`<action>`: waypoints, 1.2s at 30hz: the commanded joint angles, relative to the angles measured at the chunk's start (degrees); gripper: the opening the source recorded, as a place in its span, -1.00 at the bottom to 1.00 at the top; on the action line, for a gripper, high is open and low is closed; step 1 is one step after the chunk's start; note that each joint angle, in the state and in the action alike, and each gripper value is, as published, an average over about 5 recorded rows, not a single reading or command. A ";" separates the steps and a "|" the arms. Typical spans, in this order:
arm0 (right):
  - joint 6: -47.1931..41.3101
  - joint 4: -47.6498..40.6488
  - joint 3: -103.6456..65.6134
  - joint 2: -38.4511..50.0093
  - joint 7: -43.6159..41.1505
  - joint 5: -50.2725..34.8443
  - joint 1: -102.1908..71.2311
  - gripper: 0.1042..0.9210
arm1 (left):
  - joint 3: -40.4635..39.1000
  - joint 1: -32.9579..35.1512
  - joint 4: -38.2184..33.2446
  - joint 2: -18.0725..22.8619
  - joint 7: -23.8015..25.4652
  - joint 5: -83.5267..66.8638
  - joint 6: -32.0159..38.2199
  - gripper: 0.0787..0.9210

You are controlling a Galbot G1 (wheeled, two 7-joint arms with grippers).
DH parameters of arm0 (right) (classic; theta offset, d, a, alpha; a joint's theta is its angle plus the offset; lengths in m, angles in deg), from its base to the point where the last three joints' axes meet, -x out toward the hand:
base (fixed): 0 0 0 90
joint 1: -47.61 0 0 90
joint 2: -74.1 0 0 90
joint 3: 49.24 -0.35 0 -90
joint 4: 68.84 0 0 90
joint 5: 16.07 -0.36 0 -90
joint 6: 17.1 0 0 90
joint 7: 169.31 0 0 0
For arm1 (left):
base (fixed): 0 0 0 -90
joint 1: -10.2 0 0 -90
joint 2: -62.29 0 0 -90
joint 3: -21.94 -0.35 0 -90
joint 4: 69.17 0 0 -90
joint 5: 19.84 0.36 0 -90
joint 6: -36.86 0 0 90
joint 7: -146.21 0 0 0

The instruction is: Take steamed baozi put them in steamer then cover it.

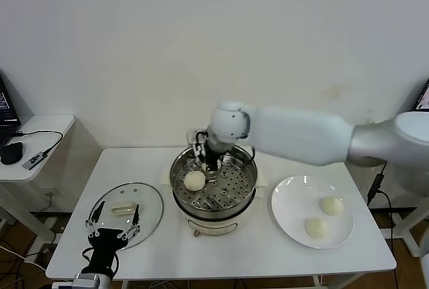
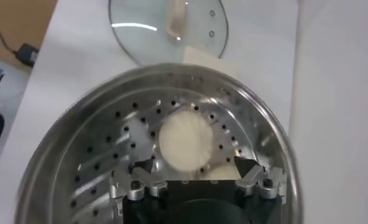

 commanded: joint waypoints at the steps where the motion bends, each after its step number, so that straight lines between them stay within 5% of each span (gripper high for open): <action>1: 8.32 9.16 1.16 15.15 -9.79 6.05 6.97 0.76 | -0.11 0.04 -0.04 -0.06 0.04 0.07 -0.04 0.77; 17: 16.42 19.27 -0.65 44.24 -13.57 24.35 -4.13 0.76 | -0.37 0.66 0.52 -0.67 0.06 0.21 0.10 0.77; 36: 18.38 17.33 -31.21 47.92 -11.19 36.21 -47.49 0.76 | -1.41 0.90 2.27 -0.19 0.07 1.76 -0.01 0.77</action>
